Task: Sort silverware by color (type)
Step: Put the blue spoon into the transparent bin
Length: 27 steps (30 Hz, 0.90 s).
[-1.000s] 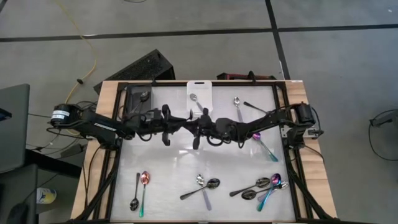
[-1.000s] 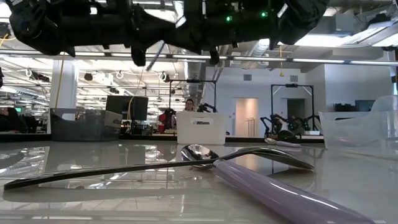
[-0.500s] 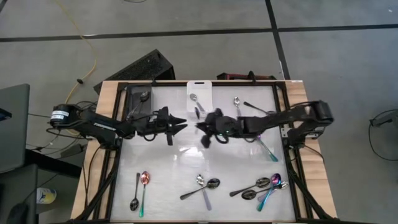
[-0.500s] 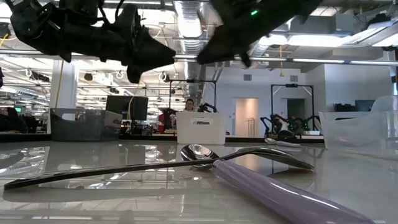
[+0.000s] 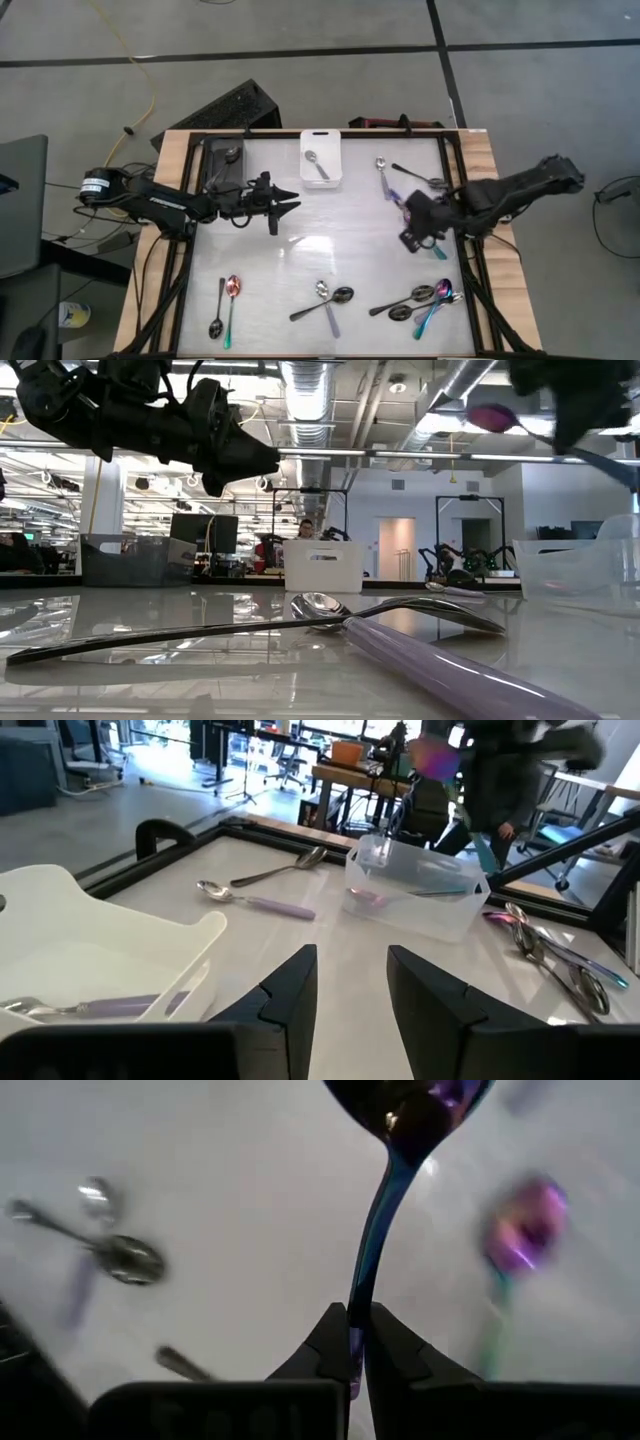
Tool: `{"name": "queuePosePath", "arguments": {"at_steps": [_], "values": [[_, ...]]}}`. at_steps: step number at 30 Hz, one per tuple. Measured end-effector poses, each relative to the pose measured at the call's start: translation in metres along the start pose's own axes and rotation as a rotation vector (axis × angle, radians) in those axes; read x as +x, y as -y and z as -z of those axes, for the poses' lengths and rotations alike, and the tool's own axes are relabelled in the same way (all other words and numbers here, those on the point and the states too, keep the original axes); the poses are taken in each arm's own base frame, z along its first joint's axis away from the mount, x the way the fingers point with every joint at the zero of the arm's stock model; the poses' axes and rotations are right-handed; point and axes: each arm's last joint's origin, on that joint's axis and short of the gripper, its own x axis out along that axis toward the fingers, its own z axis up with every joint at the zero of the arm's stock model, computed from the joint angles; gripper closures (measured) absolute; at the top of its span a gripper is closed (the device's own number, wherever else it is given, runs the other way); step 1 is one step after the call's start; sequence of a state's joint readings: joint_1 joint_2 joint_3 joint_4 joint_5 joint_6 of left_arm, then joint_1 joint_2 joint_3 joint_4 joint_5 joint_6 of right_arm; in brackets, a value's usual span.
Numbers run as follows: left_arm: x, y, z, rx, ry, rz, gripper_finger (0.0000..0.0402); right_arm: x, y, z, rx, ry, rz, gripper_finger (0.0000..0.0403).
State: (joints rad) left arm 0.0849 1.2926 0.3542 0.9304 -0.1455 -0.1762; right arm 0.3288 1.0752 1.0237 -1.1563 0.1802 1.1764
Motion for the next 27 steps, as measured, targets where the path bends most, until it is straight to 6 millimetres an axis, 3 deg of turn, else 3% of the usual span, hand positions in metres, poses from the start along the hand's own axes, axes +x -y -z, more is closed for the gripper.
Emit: {"name": "queuePosePath", "arguments": {"at_steps": [5, 12, 18, 27], "values": [[0.0, 0.0, 0.0, -0.001, 0.002, 0.0, 0.0294, -0.002, 0.015, 0.016, 0.087, -0.075, 0.151, 0.037], [0.0, 0.0, 0.001, -0.004, -0.006, -0.002, 0.0294, 0.025, 0.028, 0.03, 0.123, -0.195, 0.244, 0.037], [0.0, 0.0, -0.001, -0.021, 0.007, 0.0, 0.0294, 0.04, 0.039, 0.032, 0.146, -0.252, 0.298, 0.037], [0.0, 0.0, 0.0, -0.038, 0.004, 0.0, 0.0294, 0.042, 0.036, 0.029, 0.123, -0.25, 0.256, 0.037]]}}
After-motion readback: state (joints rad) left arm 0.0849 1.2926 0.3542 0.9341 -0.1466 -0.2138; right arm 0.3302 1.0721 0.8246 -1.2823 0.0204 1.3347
